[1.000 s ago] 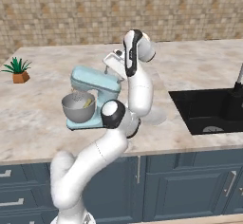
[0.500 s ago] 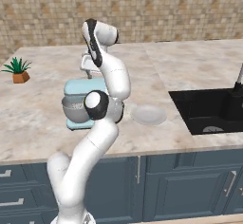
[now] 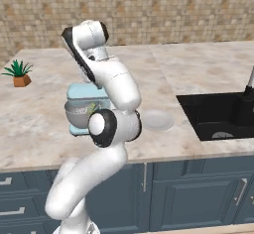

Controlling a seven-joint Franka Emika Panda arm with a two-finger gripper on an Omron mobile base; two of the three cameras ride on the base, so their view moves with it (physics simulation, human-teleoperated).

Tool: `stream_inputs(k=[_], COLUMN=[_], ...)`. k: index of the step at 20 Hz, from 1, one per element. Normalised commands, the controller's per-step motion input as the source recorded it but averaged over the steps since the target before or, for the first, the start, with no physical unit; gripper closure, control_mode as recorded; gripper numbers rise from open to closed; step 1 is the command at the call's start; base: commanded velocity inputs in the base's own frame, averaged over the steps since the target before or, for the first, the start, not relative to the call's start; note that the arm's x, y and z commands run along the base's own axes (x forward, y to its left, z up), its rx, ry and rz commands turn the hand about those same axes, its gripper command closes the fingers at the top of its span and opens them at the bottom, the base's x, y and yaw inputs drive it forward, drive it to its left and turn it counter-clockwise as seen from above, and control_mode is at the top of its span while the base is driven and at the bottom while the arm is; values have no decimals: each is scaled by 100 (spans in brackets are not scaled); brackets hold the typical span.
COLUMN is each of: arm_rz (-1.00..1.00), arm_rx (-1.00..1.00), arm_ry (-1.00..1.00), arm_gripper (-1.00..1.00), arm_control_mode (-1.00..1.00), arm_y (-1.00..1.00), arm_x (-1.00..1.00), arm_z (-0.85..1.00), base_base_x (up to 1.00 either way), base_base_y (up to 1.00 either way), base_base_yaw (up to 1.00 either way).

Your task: Add butter and sugar cubes to the stand mixer bowl and then turn on the stand mixer to begin making frosting.

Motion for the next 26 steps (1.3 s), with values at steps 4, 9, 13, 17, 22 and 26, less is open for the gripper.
stream_inputs(k=[4, 9, 13, 17, 22, 26], arm_rz=[2, -11, -27, -20, -2, 8], arm_rx=[16, 18, 14, 12, 19, 25], arm_ry=[-61, -58, -55, -43, -42, -36], arm_gripper=[-100, -100, -100, -100, -100, -100], arm_control_mode=[-100, -100, -100, -100, -100, -100], arm_y=[-85, -39, -15, -15, -38, -51], arm_x=[-100, -100, -99, -46, -16, -39], arm_z=[28, 22, 19, 27, 8, 19], base_base_x=[0, 0, 0, 0, 0, 0], base_base_y=[0, 0, 0, 0, 0, 0], base_base_yaw=[0, 0, 0, 0, 0, 0])
